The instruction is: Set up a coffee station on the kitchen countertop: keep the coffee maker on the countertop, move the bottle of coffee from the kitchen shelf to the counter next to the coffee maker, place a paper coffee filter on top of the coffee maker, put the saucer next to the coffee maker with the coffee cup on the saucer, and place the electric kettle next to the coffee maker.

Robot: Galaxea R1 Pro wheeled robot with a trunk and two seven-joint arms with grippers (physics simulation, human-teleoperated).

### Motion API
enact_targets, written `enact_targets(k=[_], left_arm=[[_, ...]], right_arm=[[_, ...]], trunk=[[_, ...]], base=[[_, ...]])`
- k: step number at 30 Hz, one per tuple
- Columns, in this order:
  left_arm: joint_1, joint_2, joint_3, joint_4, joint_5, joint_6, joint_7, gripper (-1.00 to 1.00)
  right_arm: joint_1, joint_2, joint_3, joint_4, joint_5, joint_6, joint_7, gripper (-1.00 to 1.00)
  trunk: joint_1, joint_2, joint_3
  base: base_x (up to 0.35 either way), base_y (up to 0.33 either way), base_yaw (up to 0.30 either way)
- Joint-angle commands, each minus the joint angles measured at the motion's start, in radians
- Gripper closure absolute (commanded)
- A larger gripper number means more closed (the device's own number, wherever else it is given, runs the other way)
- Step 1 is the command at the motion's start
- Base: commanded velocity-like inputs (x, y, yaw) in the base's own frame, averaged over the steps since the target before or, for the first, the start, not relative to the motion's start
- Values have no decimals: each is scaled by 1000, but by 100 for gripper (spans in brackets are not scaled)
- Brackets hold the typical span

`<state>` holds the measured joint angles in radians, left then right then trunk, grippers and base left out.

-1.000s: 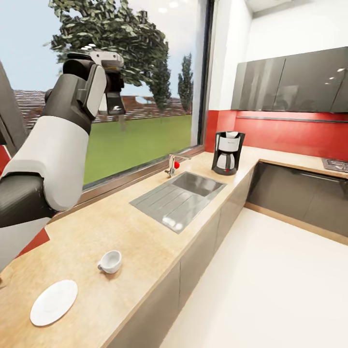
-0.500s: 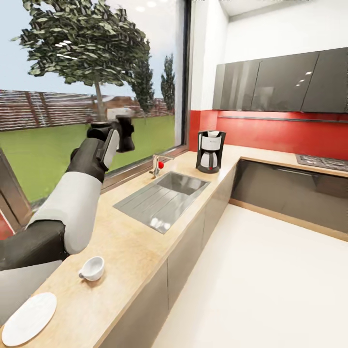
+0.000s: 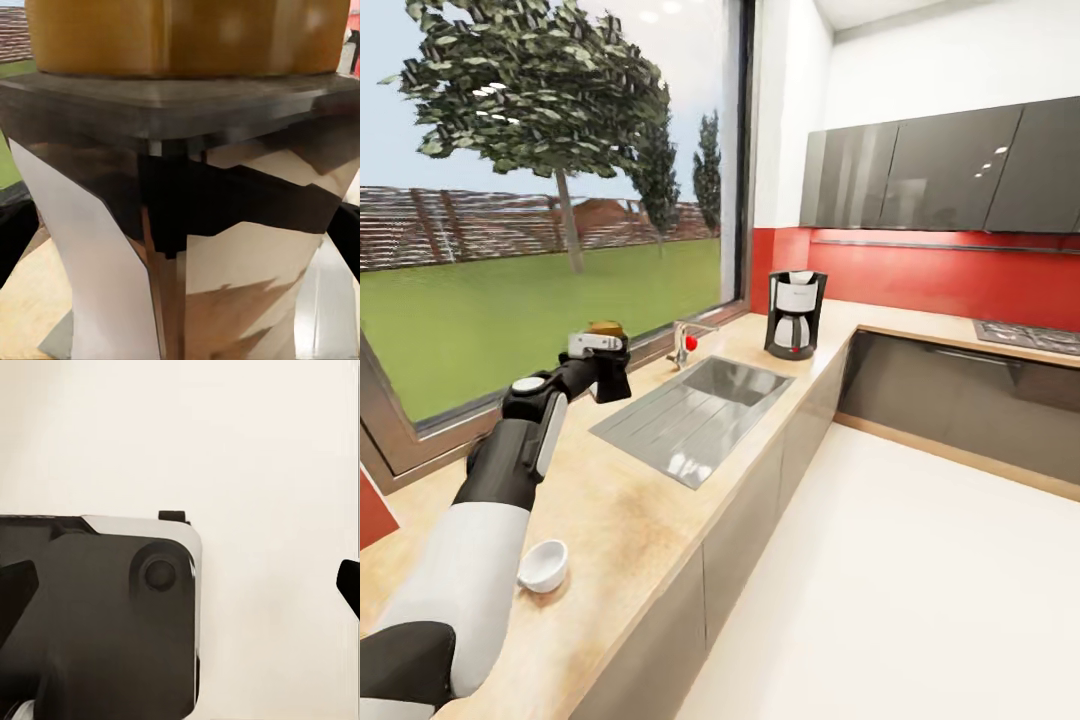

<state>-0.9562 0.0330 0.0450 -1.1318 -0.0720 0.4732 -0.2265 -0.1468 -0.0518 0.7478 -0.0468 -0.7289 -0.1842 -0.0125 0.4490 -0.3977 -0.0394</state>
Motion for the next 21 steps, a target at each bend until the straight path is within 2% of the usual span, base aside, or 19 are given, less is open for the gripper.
enact_targets(k=[1,5,12,18,21], left_arm=[[13,-1,2,-3,-6,-1,-9,100],[44,-7,-1,5,-5,-46,-8,100],[49,-10,-2,5,-5,-53,-3,100],[88,-10,-1,-6,-4,-56,-4,100],[92,-23,0,-5,-4,-56,-4,100]], right_arm=[[0,0,8,-1,-9,-2,-1,-100],[0,0,8,-1,-9,-3,-1,-100],[0,0,8,-1,-9,-3,-1,-100],[0,0,8,-1,-9,-3,-1,-100],[0,0,8,-1,-9,-3,-1,-100]], trunk=[[1,-2,-2],[1,-2,-2],[1,-2,-2],[1,-2,-2],[1,-2,-2]], base=[[252,-142,0],[209,-194,0],[91,-260,0],[-37,-272,0],[-191,-236,0]])
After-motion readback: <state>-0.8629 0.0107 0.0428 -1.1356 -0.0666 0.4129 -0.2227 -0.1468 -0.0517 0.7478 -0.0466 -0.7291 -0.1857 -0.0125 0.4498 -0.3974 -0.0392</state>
